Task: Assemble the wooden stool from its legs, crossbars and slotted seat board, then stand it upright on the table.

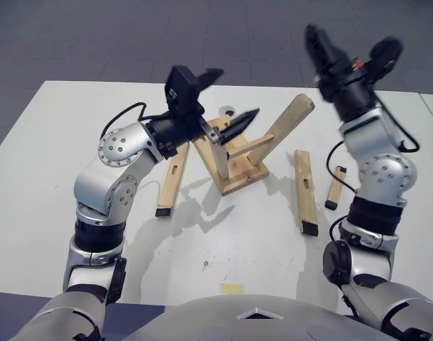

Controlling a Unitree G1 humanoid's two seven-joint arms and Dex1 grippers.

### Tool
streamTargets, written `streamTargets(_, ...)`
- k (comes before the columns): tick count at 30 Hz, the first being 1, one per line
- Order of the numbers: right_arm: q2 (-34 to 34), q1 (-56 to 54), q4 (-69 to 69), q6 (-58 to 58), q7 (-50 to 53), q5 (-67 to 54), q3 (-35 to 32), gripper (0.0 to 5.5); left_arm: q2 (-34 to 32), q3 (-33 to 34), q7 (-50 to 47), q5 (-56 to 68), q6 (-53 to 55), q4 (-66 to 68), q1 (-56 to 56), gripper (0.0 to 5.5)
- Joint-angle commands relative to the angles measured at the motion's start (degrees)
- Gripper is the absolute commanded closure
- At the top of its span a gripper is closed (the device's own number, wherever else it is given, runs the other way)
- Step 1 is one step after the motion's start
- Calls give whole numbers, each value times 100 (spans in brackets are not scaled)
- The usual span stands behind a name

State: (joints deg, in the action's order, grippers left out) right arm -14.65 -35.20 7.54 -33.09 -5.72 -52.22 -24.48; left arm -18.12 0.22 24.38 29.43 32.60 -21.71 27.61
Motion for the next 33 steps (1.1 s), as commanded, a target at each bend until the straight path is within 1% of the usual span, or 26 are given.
streamTargets(1,-909,114,92,-352,-919,-188,-60,11,416,1007,-1231,-86,-223,520,596,10)
streamTargets(4,-1509,696,276,-591,-1829,-120,134,11,445,1289,-1718,-257,-233,697,605,10)
streamTargets(5,-1638,855,319,-678,-2042,-149,173,11,443,1339,-1853,-320,-213,761,571,10)
streamTargets(8,-1892,1229,428,-648,-2469,288,637,11,466,1435,-2015,-323,-183,787,442,10)
streamTargets(12,-1728,1358,307,-451,-2377,934,1165,11,654,1360,-2152,-267,-135,774,404,10)
streamTargets(14,-1689,1532,364,-530,-2385,1050,1347,11,694,1334,-2155,-249,-101,773,388,10)
streamTargets(18,-1981,1999,192,-293,-2420,1760,1562,11,693,1375,-2152,-144,32,805,416,10)
streamTargets(20,-2076,1904,-21,87,-2261,2281,1538,11,634,1392,-2080,-115,82,875,461,10)
streamTargets(22,-2085,1491,-442,868,-1951,2947,1530,11,643,1348,-2066,-136,111,912,490,10)
streamTargets(25,-1705,894,-799,1814,-1483,3252,1232,11,666,1208,-2030,-196,111,1007,565,10)
streamTargets(28,-1516,846,-645,2445,-1224,3552,1211,11,720,1191,-2026,-115,175,1046,626,10)
streamTargets(30,-1337,875,-277,2320,-1243,3079,966,11,686,1181,-1978,-125,191,1097,656,10)
streamTargets(33,-1256,994,236,1492,-1709,1598,522,11,609,1221,-1924,-149,211,1133,629,10)
